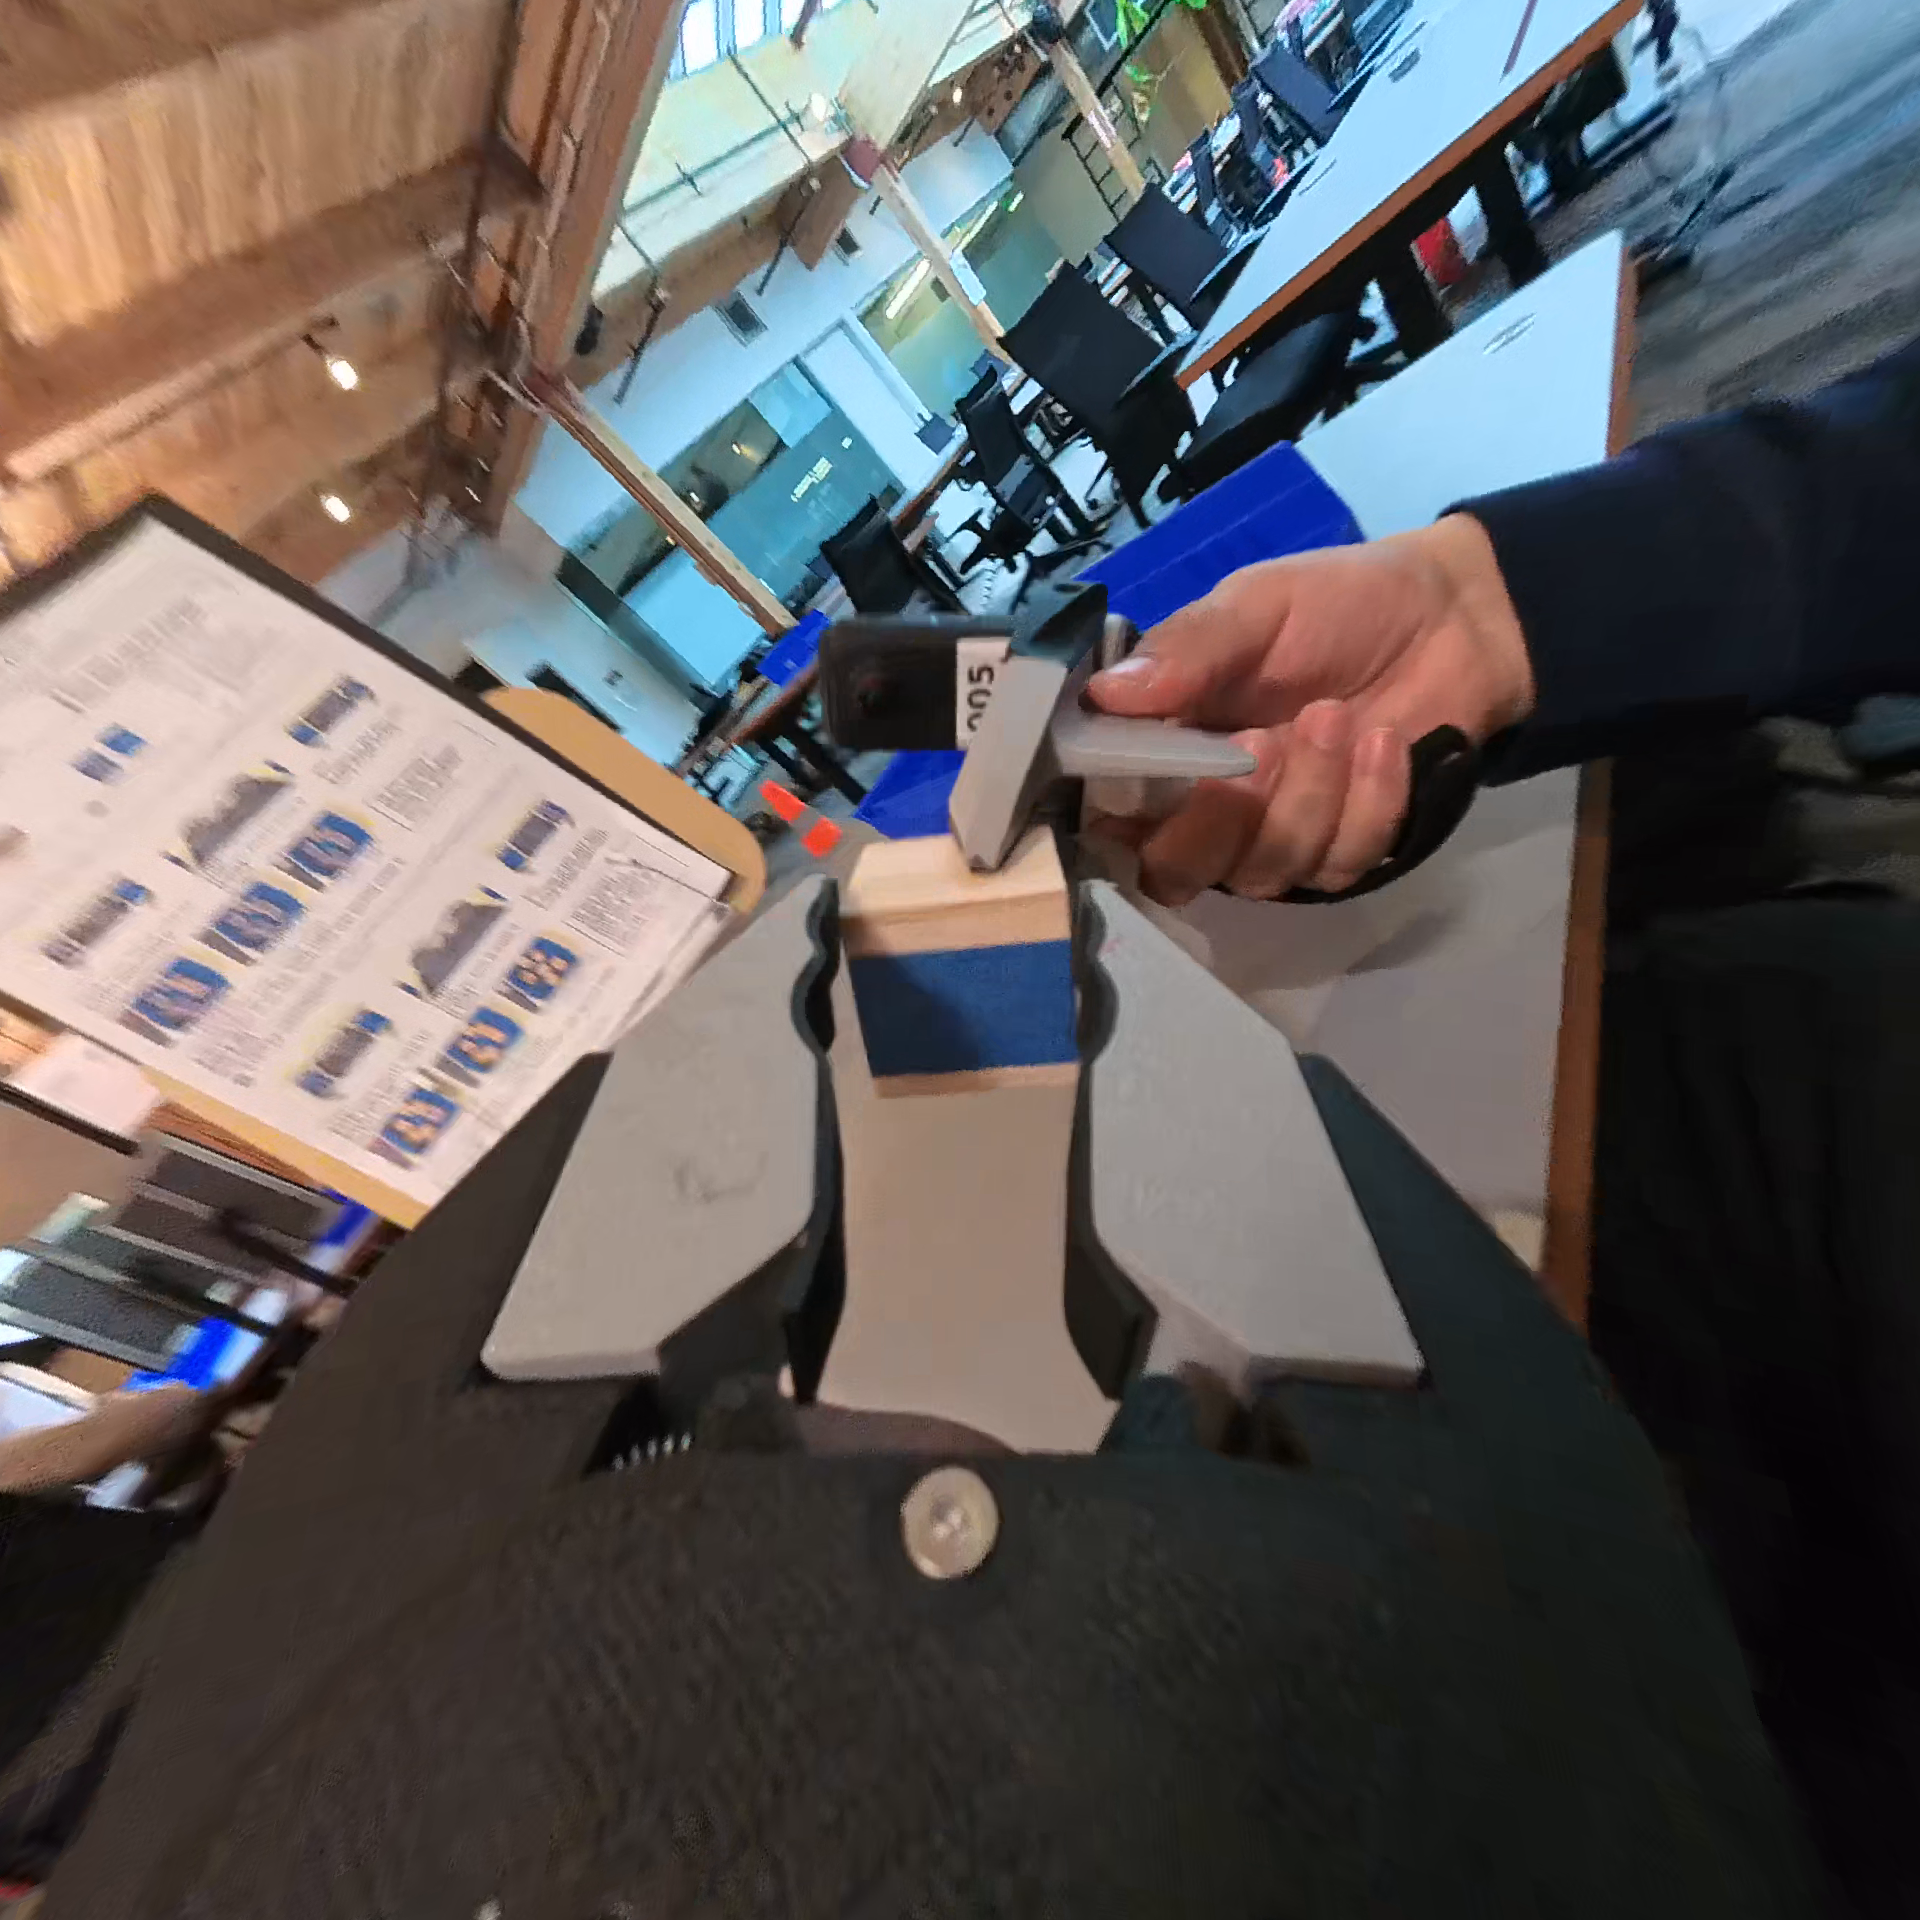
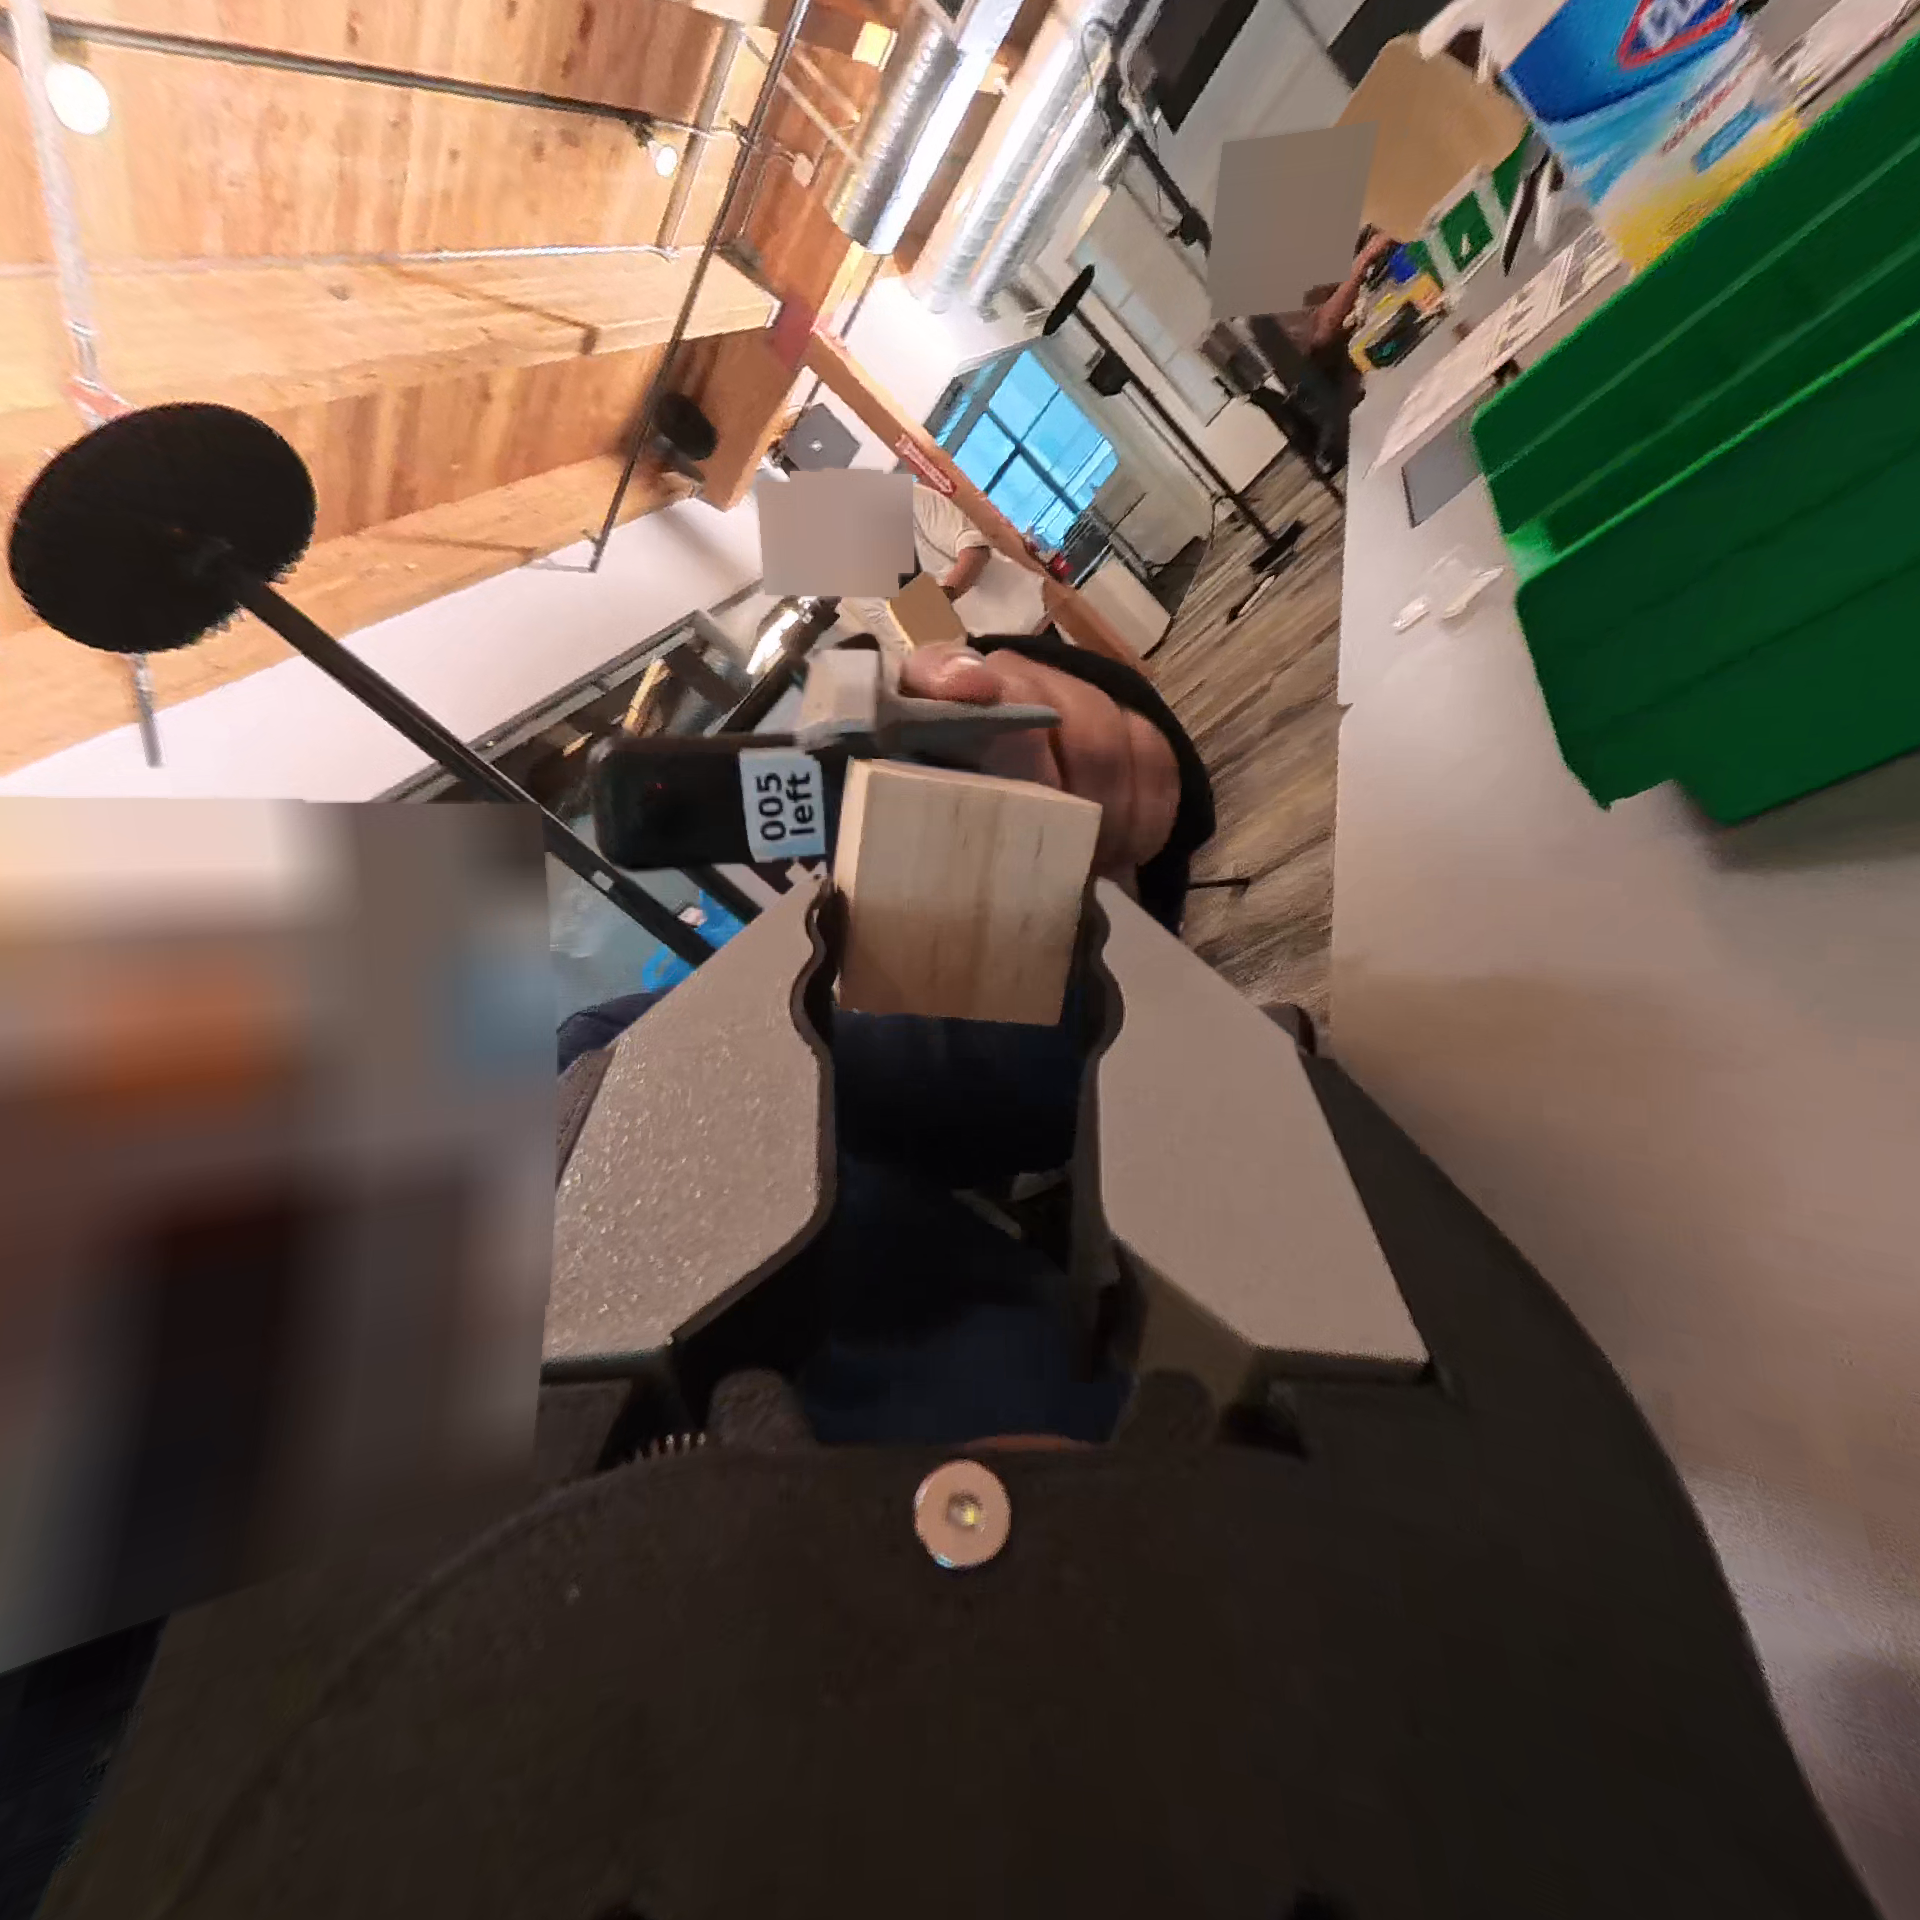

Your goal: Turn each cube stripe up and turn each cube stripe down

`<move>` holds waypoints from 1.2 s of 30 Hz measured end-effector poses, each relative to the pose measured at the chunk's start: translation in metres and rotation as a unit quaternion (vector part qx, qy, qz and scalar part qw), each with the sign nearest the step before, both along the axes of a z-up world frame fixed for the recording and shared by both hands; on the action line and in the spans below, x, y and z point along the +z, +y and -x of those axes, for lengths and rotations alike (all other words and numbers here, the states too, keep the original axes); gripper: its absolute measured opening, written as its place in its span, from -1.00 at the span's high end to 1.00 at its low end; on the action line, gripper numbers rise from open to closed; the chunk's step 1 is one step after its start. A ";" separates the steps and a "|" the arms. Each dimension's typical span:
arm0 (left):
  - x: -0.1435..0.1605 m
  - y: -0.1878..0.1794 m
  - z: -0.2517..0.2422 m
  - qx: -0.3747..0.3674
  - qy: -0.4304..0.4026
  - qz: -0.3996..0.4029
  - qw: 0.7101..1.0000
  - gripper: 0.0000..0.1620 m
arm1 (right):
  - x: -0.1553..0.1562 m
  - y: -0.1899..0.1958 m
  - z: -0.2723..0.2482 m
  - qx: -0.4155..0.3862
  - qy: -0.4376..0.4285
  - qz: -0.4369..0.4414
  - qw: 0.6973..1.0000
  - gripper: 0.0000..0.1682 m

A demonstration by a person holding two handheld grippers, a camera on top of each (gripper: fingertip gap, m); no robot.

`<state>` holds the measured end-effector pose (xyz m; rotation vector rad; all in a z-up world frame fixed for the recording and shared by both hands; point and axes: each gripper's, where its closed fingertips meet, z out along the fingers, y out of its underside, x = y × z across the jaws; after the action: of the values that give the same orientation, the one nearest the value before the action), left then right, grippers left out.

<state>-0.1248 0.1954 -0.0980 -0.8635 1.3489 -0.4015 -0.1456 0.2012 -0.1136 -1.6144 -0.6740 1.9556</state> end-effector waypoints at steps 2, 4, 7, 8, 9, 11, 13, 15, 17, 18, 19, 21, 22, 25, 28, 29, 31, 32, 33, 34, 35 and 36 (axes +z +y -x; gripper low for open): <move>0.001 0.004 0.001 -0.002 -0.007 0.038 0.999 0.44 | 0.007 -0.001 -0.002 -0.008 0.007 -0.011 1.000 0.49; 0.001 0.005 0.002 -0.005 -0.011 0.044 0.999 0.45 | 0.011 -0.002 -0.002 -0.018 0.007 -0.021 1.000 0.49; -0.001 0.005 0.001 0.003 -0.009 0.015 1.000 0.47 | 0.012 -0.006 0.003 -0.018 -0.001 -0.031 0.999 0.49; -0.001 0.005 0.001 0.009 -0.007 0.002 1.000 0.46 | 0.012 -0.006 0.004 -0.020 -0.005 -0.035 0.999 0.48; -0.001 0.006 0.001 0.012 -0.001 -0.004 1.000 0.46 | 0.012 -0.006 0.004 -0.023 -0.007 -0.038 0.999 0.49; -0.005 0.005 0.001 0.007 0.020 -0.009 1.000 0.46 | 0.008 -0.008 0.004 -0.020 -0.026 -0.049 0.998 0.48; -0.007 0.001 0.001 -0.001 0.024 -0.025 0.999 0.46 | 0.007 -0.011 0.004 -0.010 -0.031 -0.049 0.998 0.49; -0.007 0.000 0.000 -0.004 0.023 -0.031 0.999 0.46 | 0.007 -0.011 0.003 -0.007 -0.029 -0.046 0.998 0.50; -0.009 -0.001 0.001 -0.011 0.027 -0.030 0.999 0.46 | 0.004 -0.013 0.003 -0.003 -0.037 -0.047 0.998 0.50; -0.010 -0.002 0.001 -0.015 0.028 -0.033 0.999 0.46 | 0.003 -0.014 0.004 0.001 -0.038 -0.046 0.998 0.50; -0.010 -0.004 0.002 -0.021 0.030 -0.038 0.999 0.46 | 0.003 -0.015 0.005 0.008 -0.036 -0.043 0.998 0.50; -0.009 -0.010 0.003 -0.034 0.028 -0.044 0.998 0.46 | 0.004 -0.020 0.007 0.027 -0.025 -0.034 0.999 0.50; -0.008 -0.012 0.004 -0.038 0.026 -0.046 0.998 0.47 | 0.005 -0.022 0.007 0.037 -0.020 -0.031 0.999 0.50; -0.008 -0.001 0.005 -0.009 0.024 -0.036 0.999 0.46 | 0.005 -0.013 0.007 -0.002 -0.042 -0.053 0.998 0.51; -0.008 0.009 0.006 -0.001 0.010 0.040 0.999 0.39 | 0.013 -0.005 -0.005 -0.049 -0.061 -0.077 0.994 0.51; -0.006 0.011 0.008 -0.005 0.003 0.069 0.998 0.38 | 0.019 -0.001 -0.015 -0.068 -0.061 -0.084 0.992 0.51; -0.001 0.013 0.015 -0.020 -0.008 0.113 0.993 0.36 | 0.029 0.010 -0.041 -0.127 -0.079 -0.109 0.983 0.51; 0.003 0.016 0.020 -0.018 -0.016 0.126 0.992 0.36 | 0.031 0.021 -0.060 -0.175 -0.108 -0.132 0.970 0.51; 0.006 0.022 0.025 -0.007 -0.023 0.135 0.991 0.37 | 0.029 0.035 -0.085 -0.237 -0.157 -0.158 0.946 0.51; 0.008 0.029 0.030 0.010 -0.029 0.141 0.989 0.37 | 0.024 0.053 -0.118 -0.310 -0.222 -0.182 0.907 0.51; 0.011 0.039 0.035 0.033 -0.036 0.147 0.988 0.39 | 0.017 0.071 -0.159 -0.386 -0.290 -0.194 0.854 0.51; 0.013 0.048 0.041 0.056 -0.045 0.154 0.985 0.40 | 0.009 0.084 -0.204 -0.454 -0.356 -0.191 0.794 0.51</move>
<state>-0.1656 0.2436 -0.0846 -1.1587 1.1655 -0.5636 0.0588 0.2857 -0.1046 -1.8714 -0.3692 0.4654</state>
